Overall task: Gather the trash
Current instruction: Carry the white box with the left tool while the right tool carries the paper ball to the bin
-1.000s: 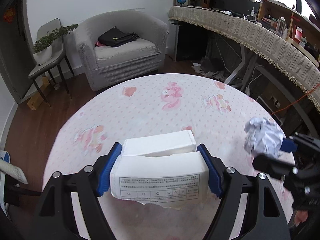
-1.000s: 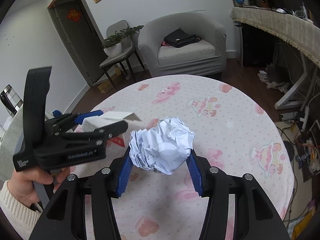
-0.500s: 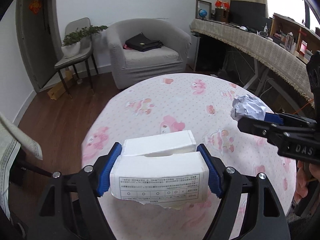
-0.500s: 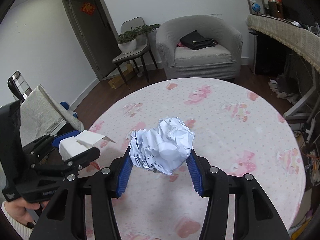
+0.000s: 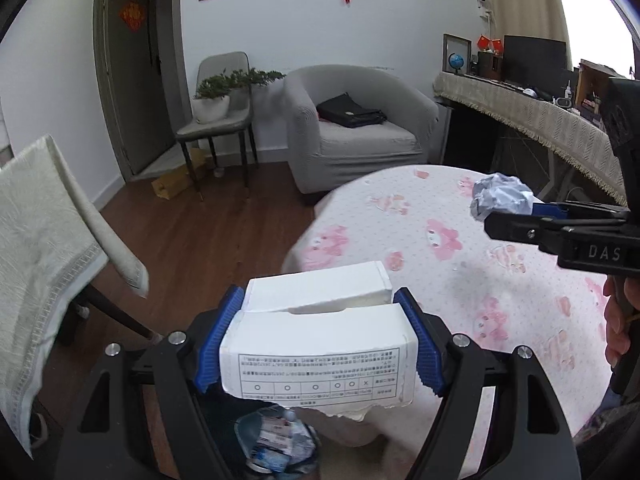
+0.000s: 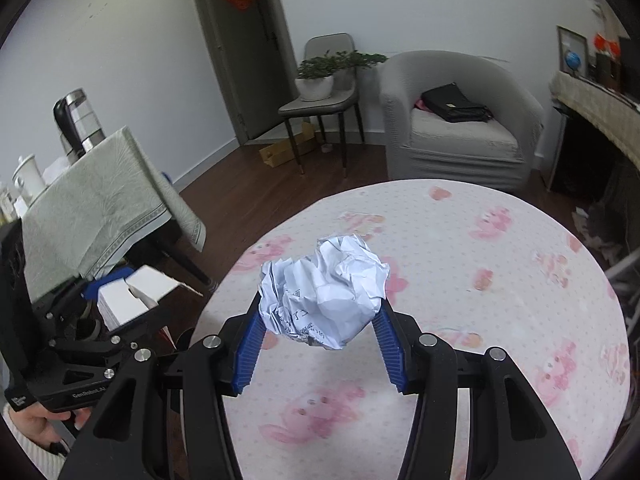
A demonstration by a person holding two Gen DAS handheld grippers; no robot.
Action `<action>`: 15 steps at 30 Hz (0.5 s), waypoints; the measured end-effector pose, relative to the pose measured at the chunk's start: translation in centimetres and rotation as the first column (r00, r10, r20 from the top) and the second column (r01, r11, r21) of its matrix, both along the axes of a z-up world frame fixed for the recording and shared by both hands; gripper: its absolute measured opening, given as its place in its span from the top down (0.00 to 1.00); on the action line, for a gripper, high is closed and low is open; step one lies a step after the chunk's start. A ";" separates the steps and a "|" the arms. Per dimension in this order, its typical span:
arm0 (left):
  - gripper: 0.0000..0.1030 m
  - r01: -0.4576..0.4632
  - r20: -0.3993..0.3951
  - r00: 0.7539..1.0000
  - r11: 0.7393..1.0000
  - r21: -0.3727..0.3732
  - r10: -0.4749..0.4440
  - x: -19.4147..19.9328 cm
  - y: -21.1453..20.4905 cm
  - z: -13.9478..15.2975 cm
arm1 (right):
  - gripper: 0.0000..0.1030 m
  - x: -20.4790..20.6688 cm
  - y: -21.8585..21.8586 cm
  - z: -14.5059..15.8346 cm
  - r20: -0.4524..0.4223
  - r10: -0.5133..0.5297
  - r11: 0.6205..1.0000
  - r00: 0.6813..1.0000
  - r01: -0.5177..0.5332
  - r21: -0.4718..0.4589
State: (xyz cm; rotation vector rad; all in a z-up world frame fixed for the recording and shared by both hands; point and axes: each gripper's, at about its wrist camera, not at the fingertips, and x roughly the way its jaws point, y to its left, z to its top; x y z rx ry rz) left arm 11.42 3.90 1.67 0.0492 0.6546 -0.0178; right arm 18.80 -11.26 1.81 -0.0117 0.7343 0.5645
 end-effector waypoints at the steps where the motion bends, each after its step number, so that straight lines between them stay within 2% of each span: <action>1: 0.24 -0.010 0.011 1.000 1.000 -0.005 0.010 -0.4 0.7 0.4 | 0.49 -0.1 0.6 0.0 0.005 0.011 1.000 1.000 -0.011 -0.002; 7: 0.24 -0.062 0.029 0.998 0.998 -0.018 0.063 -2.2 3.9 1.2 | 0.49 -1.3 5.2 0.2 0.054 0.066 0.996 0.996 -0.064 -0.055; 15: 0.24 -0.119 -0.037 0.992 0.992 -0.036 0.118 -3.1 8.0 -1.8 | 0.49 -1.6 10.5 -0.6 0.041 0.135 0.990 0.990 -0.132 -0.054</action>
